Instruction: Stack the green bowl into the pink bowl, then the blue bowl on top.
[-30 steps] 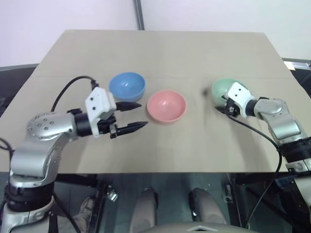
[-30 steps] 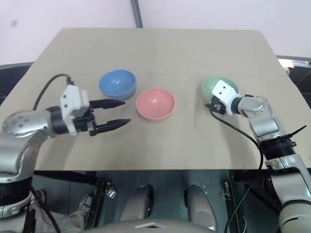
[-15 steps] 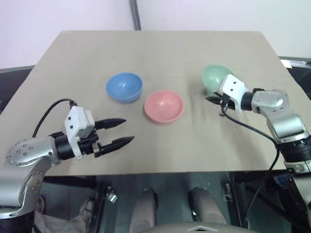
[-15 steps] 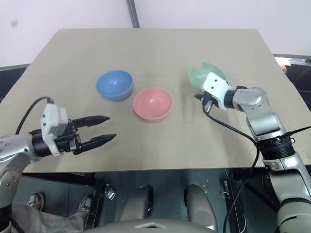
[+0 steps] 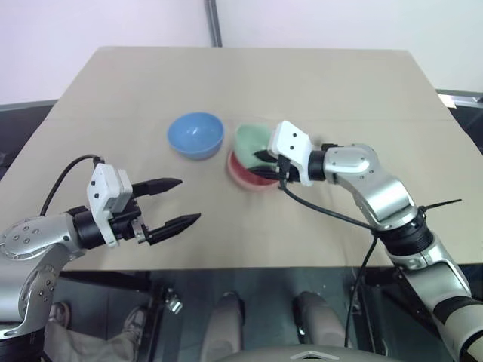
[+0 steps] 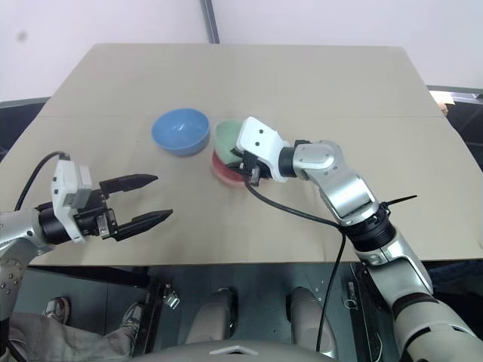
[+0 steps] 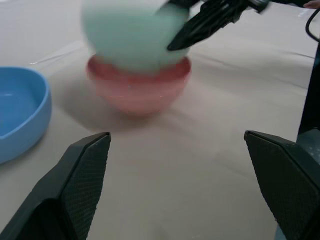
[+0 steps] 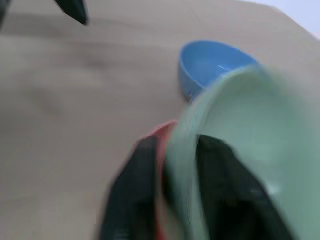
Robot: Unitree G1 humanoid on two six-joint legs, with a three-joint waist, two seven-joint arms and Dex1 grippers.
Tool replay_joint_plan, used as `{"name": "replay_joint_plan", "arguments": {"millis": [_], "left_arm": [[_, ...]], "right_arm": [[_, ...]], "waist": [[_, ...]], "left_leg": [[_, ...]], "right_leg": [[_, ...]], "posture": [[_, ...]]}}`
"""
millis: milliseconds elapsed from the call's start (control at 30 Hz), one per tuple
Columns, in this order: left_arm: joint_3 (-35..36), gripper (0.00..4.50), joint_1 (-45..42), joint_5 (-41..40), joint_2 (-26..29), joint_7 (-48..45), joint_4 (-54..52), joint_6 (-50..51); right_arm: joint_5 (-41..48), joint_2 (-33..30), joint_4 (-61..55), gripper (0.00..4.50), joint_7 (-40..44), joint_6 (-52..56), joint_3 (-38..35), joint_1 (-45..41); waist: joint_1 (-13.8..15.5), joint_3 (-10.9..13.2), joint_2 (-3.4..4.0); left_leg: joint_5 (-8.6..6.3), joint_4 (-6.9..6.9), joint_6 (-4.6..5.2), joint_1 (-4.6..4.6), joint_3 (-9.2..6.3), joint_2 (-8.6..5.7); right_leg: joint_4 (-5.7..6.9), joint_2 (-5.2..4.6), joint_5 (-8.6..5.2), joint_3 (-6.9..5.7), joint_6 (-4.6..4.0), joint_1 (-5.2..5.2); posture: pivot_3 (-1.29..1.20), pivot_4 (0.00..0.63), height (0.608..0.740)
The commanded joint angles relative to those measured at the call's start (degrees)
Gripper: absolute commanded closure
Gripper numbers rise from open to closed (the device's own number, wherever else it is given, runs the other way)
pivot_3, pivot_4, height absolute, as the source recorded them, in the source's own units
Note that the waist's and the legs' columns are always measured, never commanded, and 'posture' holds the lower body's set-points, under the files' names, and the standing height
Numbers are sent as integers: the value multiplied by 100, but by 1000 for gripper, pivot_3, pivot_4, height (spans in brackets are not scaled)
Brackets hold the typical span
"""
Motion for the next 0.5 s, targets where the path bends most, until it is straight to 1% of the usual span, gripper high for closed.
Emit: {"name": "replay_joint_plan", "arguments": {"millis": [33, 133, 200, 267, 300, 333, 400, 433, 500], "left_arm": [[101, 0, -66, 463, 211, 251, 97, -302], [-152, 0, -440, 948, 542, 354, 423, -481], [-442, 0, -891, 1299, 815, 439, 693, -585], [-849, 0, -1415, 1681, 1148, 320, 1054, -840], [-1186, 0, -1813, 1981, 1330, 244, 1323, -1016], [-1652, 0, -2306, 2455, 1518, 159, 1668, -1321], [-2356, 0, -3054, 3150, 1687, 46, 2282, -1790], [-2667, 0, -3434, 3424, 1656, -33, 2634, -2038], [-3308, 0, -4220, 3956, 1416, -211, 3361, -2501]], "right_arm": [[41, 10, -313, 1206, -107, -137, -262, -122], [361, -72, -761, 1206, -65, -62, -604, 19], [642, -156, -1178, 1206, -9, 67, -848, 213], [998, -309, -1669, 1206, 88, 264, -1082, 465], [1159, -418, -1937, 1206, 92, 408, -1218, 611], [1320, -547, -2214, 1206, 69, 600, -1384, 780], [1518, -705, -2533, 1206, -43, 848, -1572, 976], [1584, -761, -2648, 1206, -114, 945, -1639, 1052], [1613, -877, -2847, 1206, -314, 1109, -1743, 1208]], "waist": [[-3, 0, 0], [10, 2, 2], [47, 2, 2], [99, 2, 0], [108, 2, 0], [140, 2, 0], [137, 4, 3], [124, 6, 6], [98, 7, 7]], "left_leg": [[0, -1, 0, 0, 0, 0], [0, -6, 0, 1, -1, 0], [0, -7, 0, 0, -3, 0], [0, -7, 0, 0, -2, 0], [0, -9, 0, -1, -2, 0], [0, -12, 0, -2, -2, 0], [0, -16, -1, -5, -5, -1], [0, -19, -1, -5, -1, -1], [0, -24, 0, -6, 0, -1]], "right_leg": [[-1, 0, 0, 0, 0, 0], [0, 1, 0, -1, 0, -4], [0, 1, -1, -5, 0, -3], [-6, 1, -1, -4, 1, -1], [-11, 1, -1, -5, 1, -1], [-16, 1, -1, -4, 1, -1], [-26, 1, 0, -11, 1, 1], [-33, 1, 0, -7, 2, 0], [-38, 1, 1, -5, 2, 1]], "posture": [[0, 150, 740], [0, 150, 740], [0, 150, 740], [0, 150, 740], [0, 150, 740], [0, 150, 740], [0, 150, 740], [0, 150, 740], [0, 150, 740]]}}
